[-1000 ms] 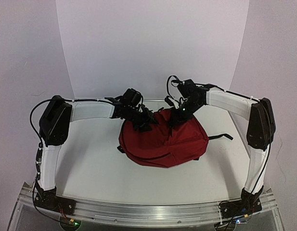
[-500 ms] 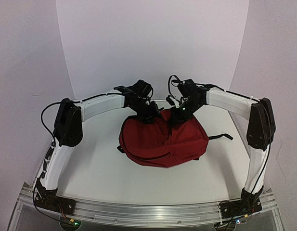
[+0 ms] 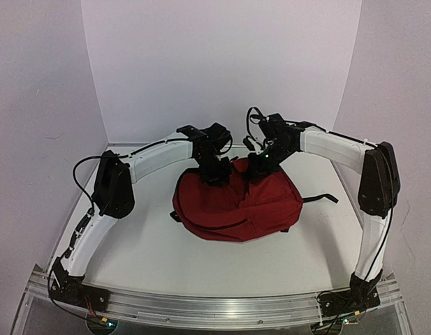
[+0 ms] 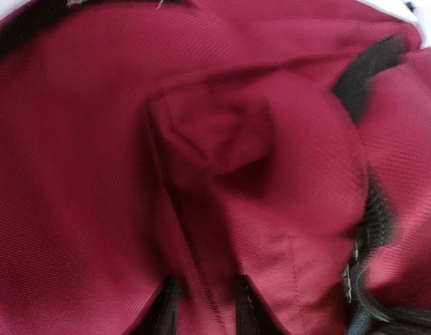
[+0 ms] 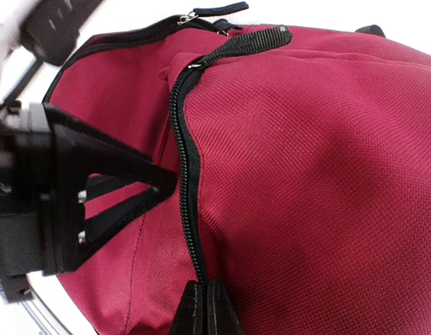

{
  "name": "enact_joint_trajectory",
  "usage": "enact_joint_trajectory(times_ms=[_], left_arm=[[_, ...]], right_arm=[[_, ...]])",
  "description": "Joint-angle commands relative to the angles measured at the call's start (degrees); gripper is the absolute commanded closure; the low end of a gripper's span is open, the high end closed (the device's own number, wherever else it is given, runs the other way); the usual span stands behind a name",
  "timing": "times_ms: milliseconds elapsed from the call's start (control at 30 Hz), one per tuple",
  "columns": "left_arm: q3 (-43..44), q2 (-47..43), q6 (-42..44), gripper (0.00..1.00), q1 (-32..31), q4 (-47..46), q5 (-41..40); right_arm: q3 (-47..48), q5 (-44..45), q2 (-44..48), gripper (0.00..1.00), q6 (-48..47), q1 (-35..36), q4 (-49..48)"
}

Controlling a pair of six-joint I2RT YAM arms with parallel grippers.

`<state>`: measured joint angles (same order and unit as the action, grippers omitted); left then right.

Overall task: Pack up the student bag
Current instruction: Adjust the student bag at the center of the board.

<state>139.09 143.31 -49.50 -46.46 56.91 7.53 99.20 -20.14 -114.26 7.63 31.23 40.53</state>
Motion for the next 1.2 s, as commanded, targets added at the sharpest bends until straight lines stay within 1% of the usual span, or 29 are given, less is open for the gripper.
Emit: enact_joint_trajectory(times_ms=[0, 33, 67, 167, 267, 367, 433, 533, 633, 700, 767, 833, 867, 933, 1000, 1067, 1167], left_arm=[[-3.5, 0.01, 3.1, 0.94, -0.95, 8.3, -1.54], [-5.63, -1.42, 3.37, 0.98, -0.85, 7.33, -1.44], [-7.98, -3.03, 3.55, 1.0, -0.69, 6.62, -1.21], [-13.73, -7.84, 4.25, 1.0, -0.4, 4.12, -1.05], [-20.37, -12.9, 4.57, 1.0, -0.19, -1.05, -1.53], [-21.56, -15.12, 4.57, 1.0, 0.05, -2.84, -2.47], [-22.27, -16.69, 5.84, 1.0, -0.02, -6.22, -2.08], [-31.32, -22.01, 6.69, 1.0, 0.3, -21.39, 4.17], [-42.74, -26.45, 2.22, 1.0, 2.37, -38.55, 12.63], [-46.24, -27.3, -0.36, 1.0, 3.48, -44.28, 15.18], [-44.61, -26.76, 0.92, 0.98, 3.51, -42.89, 14.5], [-38.58, -24.63, 2.97, 0.78, 2.38, -36.32, 11.15], [-35.84, -23.43, 3.97, 0.73, 1.84, -32.94, 9.35], [-30.8, -21.0, 3.91, 0.66, 1.1, -26.43, 5.43], [-28.15, -19.23, 3.24, 0.62, 0.68, -23.37, 3.3], [-26.29, -18.22, 3.19, 0.57, -0.11, -22.38, 1.6], [-21.05, -14.5, 2.93, 0.57, -0.82, -19.32, 1.43]], right_arm=[[-1.42, 3.08, -0.81, 0.99, 0.29, -0.97, 0.14], [-1.67, 3.16, -0.79, 0.99, 0.14, -0.96, 0.11], [-1.84, 3.41, -0.79, 0.99, 0.05, -0.92, 0.08], [-2.4, 4.73, -0.49, 1.0, -0.56, -0.95, 0.12], [-2.72, 6.32, 0.07, 1.0, -0.78, -0.99, 0.07], [-2.69, 7.48, 0.17, 1.0, -0.28, -0.97, 0.13], [-2.72, 7.27, 0.18, 1.0, -0.12, -0.99, 0.13], [-2.7, 5.44, -0.03, 1.0, -0.16, -0.96, 0.15], [-3.12, 4.89, -0.35, 1.0, -0.68, -0.99, 0.25], [-3.81, 4.9, -0.5, 1.0, -1.24, -0.97, 0.25], [-4.35, 4.76, -0.68, 1.0, -1.39, -0.99, 0.25], [-4.52, 4.07, -0.79, 1.0, -1.35, -0.96, 0.25], [-4.43, 3.79, -0.86, 1.0, -1.26, -0.94, 0.25], [-3.97, 3.57, -1.12, 1.0, -0.98, -0.96, 0.22], [-3.35, 3.55, -1.31, 1.0, -0.79, -0.96, 0.25], [-3.06, 3.39, -1.47, 1.0, -0.49, -0.93, 0.25], [-2.96, 3.27, -1.49, 1.0, -0.1, -0.98, 0.23]])
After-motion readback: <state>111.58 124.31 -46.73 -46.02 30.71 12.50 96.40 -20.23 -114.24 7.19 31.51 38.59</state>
